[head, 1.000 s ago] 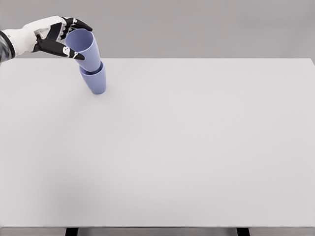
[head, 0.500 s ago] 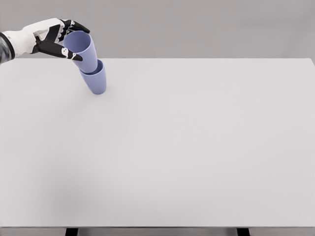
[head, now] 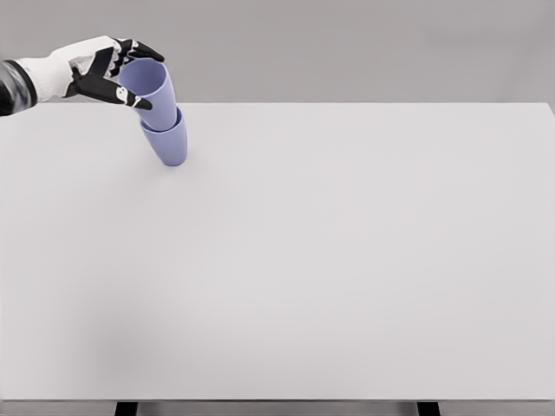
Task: Place the right cup on the left cup with left arm
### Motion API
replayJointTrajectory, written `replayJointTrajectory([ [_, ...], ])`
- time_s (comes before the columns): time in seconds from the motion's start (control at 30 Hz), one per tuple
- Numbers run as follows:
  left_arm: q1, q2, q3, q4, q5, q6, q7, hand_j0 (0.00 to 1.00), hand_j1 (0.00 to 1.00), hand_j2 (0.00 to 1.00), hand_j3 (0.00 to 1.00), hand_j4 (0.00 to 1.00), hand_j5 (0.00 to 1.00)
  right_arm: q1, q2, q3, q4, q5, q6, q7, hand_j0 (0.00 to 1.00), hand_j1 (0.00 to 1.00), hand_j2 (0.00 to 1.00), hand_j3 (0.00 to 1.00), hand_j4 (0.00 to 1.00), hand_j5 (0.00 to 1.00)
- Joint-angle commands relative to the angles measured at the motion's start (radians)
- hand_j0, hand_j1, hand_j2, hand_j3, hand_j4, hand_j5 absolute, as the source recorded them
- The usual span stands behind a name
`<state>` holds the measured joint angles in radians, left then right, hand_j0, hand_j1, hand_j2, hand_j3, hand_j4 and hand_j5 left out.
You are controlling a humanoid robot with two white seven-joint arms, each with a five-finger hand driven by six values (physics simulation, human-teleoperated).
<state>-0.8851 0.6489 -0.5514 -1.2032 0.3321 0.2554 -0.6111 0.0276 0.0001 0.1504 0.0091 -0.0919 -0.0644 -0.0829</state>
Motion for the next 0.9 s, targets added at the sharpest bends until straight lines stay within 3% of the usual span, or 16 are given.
replayJointTrajectory([
  [0.0, 0.000, -0.008, 0.001, 0.010, -0.002, -0.001, 0.000, 0.65, 0.65, 0.65, 0.65, 0.65, 0.65, 0.000, 0.000, 0.000, 0.000, 0.000, 0.000, 0.000, 1.00, 1.00, 1.00, 1.00, 1.00, 1.00],
  [0.7, -0.003, -0.023, 0.002, 0.050, -0.019, -0.007, 0.000, 0.67, 0.67, 0.67, 0.67, 0.67, 0.67, 0.000, 0.000, 0.000, 0.000, 0.000, 0.000, 0.000, 1.00, 1.00, 1.00, 1.00, 1.00, 1.00],
  [0.73, -0.003, -0.025, 0.002, 0.050, -0.019, -0.008, 0.000, 0.69, 0.69, 0.69, 0.69, 0.69, 0.69, 0.000, 0.000, 0.000, 0.000, 0.000, 0.000, 0.000, 1.00, 1.00, 1.00, 1.00, 1.00, 1.00],
  [0.8, -0.003, -0.026, 0.001, 0.050, -0.019, -0.013, 0.000, 0.82, 0.82, 0.82, 0.82, 0.82, 0.82, 0.000, 0.000, 0.000, 0.000, 0.000, 0.000, 0.000, 1.00, 1.00, 1.00, 1.00, 1.00, 1.00],
  [0.87, -0.002, -0.026, 0.001, 0.050, -0.021, -0.013, 0.000, 0.86, 0.86, 0.86, 0.86, 0.86, 0.86, 0.000, 0.000, 0.000, 0.000, 0.000, 0.000, 0.000, 1.00, 1.00, 1.00, 1.00, 1.00, 1.00],
])
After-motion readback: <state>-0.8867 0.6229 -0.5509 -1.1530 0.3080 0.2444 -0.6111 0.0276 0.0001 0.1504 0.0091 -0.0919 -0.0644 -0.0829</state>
